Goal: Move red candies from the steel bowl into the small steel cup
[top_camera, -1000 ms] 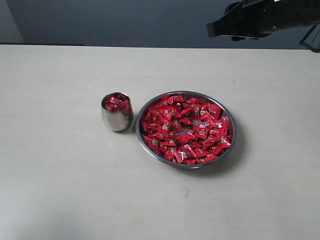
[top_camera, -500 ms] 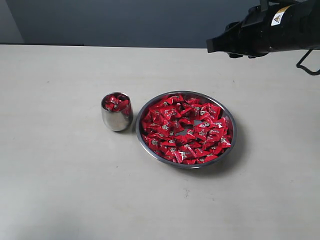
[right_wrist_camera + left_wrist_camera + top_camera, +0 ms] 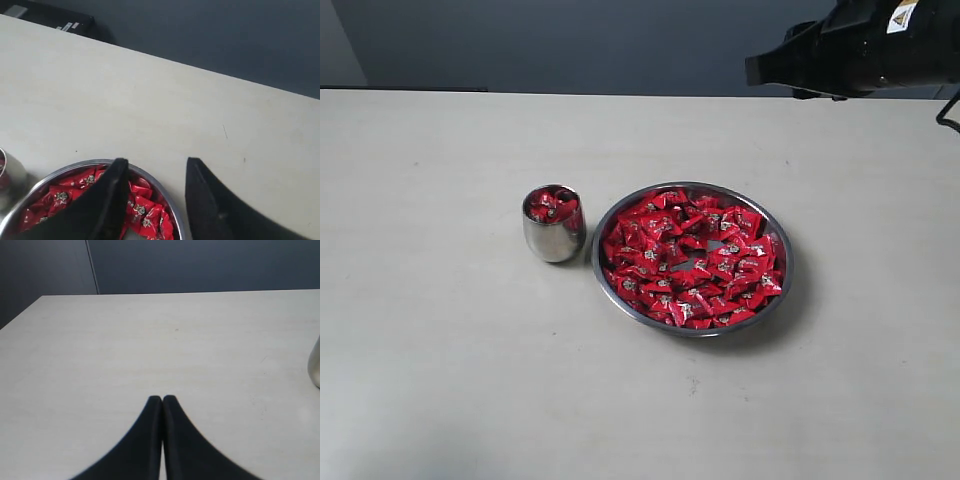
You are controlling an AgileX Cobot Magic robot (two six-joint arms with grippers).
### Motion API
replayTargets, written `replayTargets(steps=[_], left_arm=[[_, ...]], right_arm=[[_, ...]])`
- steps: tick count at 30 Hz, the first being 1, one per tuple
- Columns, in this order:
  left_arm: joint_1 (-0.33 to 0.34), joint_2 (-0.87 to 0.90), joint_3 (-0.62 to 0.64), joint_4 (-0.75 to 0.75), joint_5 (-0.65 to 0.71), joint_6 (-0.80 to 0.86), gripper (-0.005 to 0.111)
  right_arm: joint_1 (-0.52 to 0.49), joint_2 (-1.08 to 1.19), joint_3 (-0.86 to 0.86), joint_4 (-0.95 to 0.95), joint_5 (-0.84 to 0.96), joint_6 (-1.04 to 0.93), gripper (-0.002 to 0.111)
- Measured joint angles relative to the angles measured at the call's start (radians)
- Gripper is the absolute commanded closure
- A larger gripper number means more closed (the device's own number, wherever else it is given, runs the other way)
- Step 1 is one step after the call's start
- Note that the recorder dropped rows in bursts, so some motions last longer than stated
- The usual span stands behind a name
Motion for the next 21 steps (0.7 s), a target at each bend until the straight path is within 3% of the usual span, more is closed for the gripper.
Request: replayTargets(steps=[11,21], left_arm=[[0.0,0.0,0.0,0.0,0.0,0.0,0.106],[0.0,0.0,0.0,0.0,0.0,0.0,0.106]], right_arm=[[0.0,-0.109,0.0,-0.016,0.014,0.011,0.07],[0.0,-0.218,0.0,-0.133,0.222,0.011,0.07]])
